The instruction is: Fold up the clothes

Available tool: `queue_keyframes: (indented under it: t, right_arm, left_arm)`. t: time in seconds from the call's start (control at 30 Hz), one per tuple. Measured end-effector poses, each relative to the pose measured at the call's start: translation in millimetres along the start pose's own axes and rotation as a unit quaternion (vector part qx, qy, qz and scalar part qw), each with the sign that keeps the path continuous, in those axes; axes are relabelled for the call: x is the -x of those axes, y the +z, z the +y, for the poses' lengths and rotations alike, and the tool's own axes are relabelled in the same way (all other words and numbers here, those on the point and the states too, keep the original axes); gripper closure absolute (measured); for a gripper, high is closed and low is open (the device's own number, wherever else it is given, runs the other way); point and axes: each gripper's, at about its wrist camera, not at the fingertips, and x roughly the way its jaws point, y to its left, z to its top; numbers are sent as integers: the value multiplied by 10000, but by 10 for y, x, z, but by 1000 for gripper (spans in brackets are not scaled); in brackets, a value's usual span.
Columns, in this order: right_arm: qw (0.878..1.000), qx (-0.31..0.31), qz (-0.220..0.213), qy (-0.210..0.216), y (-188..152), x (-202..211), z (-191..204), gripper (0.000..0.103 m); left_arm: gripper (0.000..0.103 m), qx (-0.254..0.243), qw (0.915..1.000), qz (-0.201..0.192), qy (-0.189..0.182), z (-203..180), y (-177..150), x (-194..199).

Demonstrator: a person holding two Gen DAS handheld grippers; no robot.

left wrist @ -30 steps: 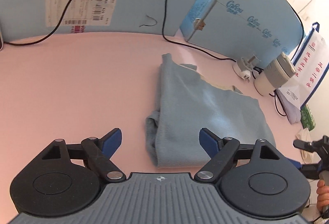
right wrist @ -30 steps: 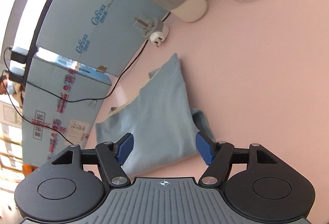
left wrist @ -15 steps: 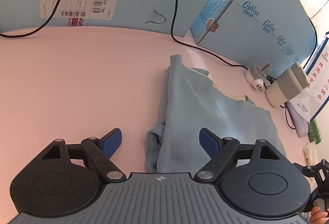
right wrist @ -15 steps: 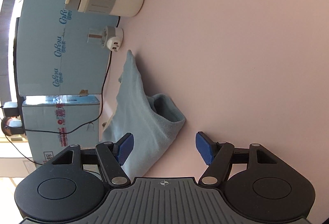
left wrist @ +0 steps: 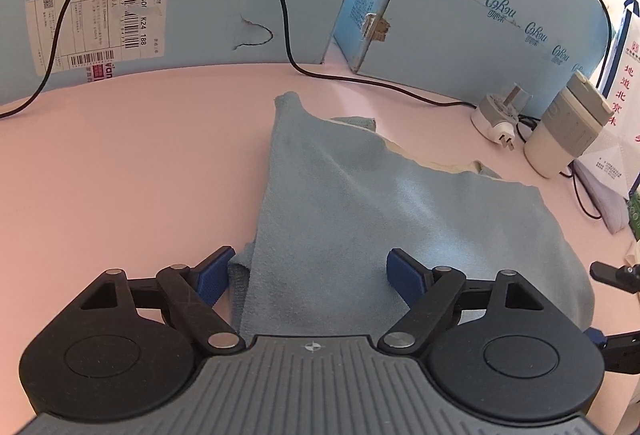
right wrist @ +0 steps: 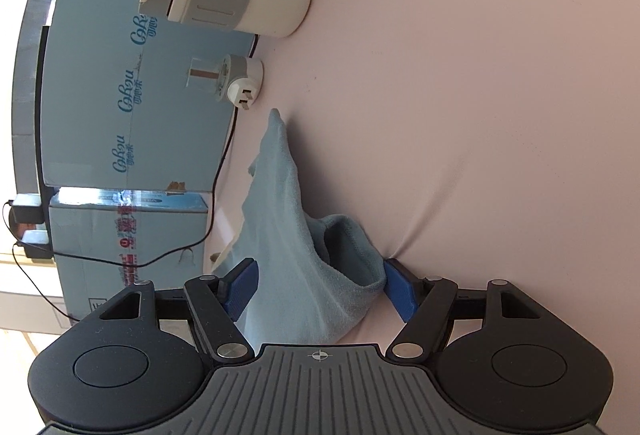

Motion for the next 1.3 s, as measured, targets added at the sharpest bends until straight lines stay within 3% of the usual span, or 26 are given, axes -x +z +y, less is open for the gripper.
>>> queue_keyframes:
  t: [0.13, 0.27, 0.4, 0.57, 0.73, 0.9, 1.1, 1.3]
  right_arm:
    - [9993, 378, -76, -24, 35, -99, 124, 32]
    - [9973, 717, -72, -157, 59, -184, 237, 36]
    - [9944, 974, 0, -408, 83, -190, 255, 65]
    - [9915, 1192, 250, -456, 150, -202, 265, 83]
    - [9886, 1434, 262, -385, 146, -124, 376, 87]
    - [9865, 1635, 28, -71, 197, 258, 600, 87]
    - [9789, 1910, -722, -4, 522, 978, 773, 87]
    - [9676, 1947, -1530, -500, 966, 1480, 609, 87]
  left_arm:
    - [48, -30, 9997, 60, 255, 8, 18, 17]
    - [63, 110, 9996, 124, 227, 121, 40, 49]
    - [69, 114, 9994, 237, 233, 112, 75, 44]
    - [87, 301, 9990, 338, 51, 125, 97, 71]
    - [90, 486, 9979, 388, -191, 72, 175, 235]
    - [90, 428, 9955, 451, -711, -238, 276, 448]
    - [90, 37, 9865, 318, -1603, -1014, 416, 481]
    - [90, -440, 9768, 681, -1983, -1869, 375, 135]
